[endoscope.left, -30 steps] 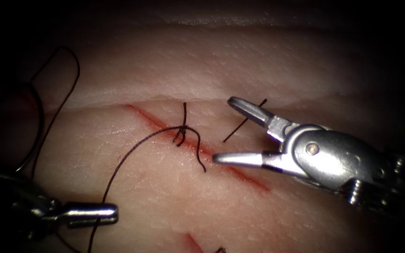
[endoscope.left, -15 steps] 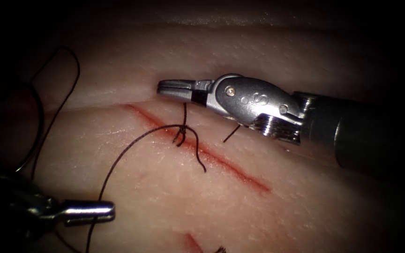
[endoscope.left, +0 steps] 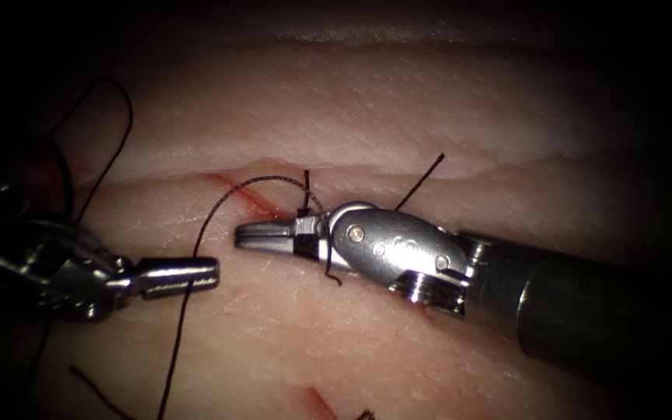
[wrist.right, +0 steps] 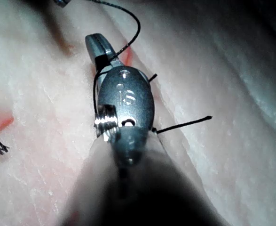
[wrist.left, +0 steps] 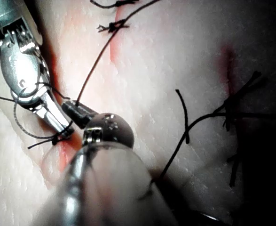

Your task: Wound Closure

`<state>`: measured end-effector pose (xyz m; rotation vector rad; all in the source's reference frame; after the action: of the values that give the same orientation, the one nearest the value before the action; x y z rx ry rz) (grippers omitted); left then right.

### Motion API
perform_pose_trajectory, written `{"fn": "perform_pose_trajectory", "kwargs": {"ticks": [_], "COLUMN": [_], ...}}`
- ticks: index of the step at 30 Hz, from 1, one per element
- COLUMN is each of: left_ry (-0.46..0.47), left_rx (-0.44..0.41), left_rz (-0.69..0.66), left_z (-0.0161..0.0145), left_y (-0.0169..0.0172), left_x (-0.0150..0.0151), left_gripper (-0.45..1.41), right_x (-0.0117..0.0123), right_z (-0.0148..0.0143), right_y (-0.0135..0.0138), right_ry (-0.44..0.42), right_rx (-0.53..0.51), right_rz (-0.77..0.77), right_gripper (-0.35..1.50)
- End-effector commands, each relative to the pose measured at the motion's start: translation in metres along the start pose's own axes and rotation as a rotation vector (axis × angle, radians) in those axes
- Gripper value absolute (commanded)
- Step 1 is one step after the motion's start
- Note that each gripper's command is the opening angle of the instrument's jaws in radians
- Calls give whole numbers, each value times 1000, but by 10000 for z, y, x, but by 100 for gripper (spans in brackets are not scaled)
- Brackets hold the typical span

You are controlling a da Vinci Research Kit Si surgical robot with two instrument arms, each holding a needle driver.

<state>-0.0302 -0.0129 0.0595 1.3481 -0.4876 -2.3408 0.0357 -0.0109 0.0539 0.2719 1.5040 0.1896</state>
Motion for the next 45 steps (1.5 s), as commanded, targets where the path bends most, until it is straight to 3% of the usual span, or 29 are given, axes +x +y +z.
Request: {"fn": "perform_pose_trajectory", "kwargs": {"ticks": [1, 5, 8, 18, 22, 23, 24, 25, 26, 33, 36, 37, 38, 42, 45], "left_ry": [-6, -17, -19, 9, 28, 32, 32, 38, 43, 59, 61, 63, 63, 66, 65], "left_rx": [-16, -36, -52, -61, -62, -62, -62, -65, -65, -72, -73, -73, -73, -73, -70], "left_rz": [1, -5, -12, -25, -27, -27, -27, -27, -25, -27, -27, -23, -24, -22, -18], "left_z": [15, 23, 35, 61, 70, 71, 71, 74, 77, 79, 77, 77, 76, 75, 79], "left_y": [8, 19, 30, 25, 23, 23, 23, 23, 24, 25, 25, 24, 23, 19, 12], "left_x": [-10, -22, -30, -6, 10, 12, 12, 17, 22, 38, 43, 45, 45, 46, 49], "left_gripper": [-45, -45, -45, -45, -45, -45, -45, -45, -45, -45, -45, -45, -45, -45, -45], "right_x": [-2, -1, 1, 12, 17, 18, 18, 20, 24, 32, 32, 31, 30, 26, 13], "right_z": [3, -5, -15, -11, -7, -7, -7, -6, -5, -12, -19, -25, -28, -39, -56], "right_y": [3, 3, 2, -12, -21, -23, -23, -27, -32, -42, -45, -45, -46, -48, -56], "right_ry": [31, 55, 94, 116, 68, 61, 61, 59, 47, 24, 27, 29, 29, 38, 61], "right_rx": [-12, -37, -116, -287, -398, -422, -422, -469, -516, -693, -765, -796, -808, -849, -917], "right_rz": [5, 7, 17, 39, 48, 62, 62, 99, 137, 248, 305, 347, 363, 398, 486], "right_gripper": [-35, -35, -35, -35, -33, -18, -18, 5, 14, 19, 64, 93, 99, 96, 81]}}
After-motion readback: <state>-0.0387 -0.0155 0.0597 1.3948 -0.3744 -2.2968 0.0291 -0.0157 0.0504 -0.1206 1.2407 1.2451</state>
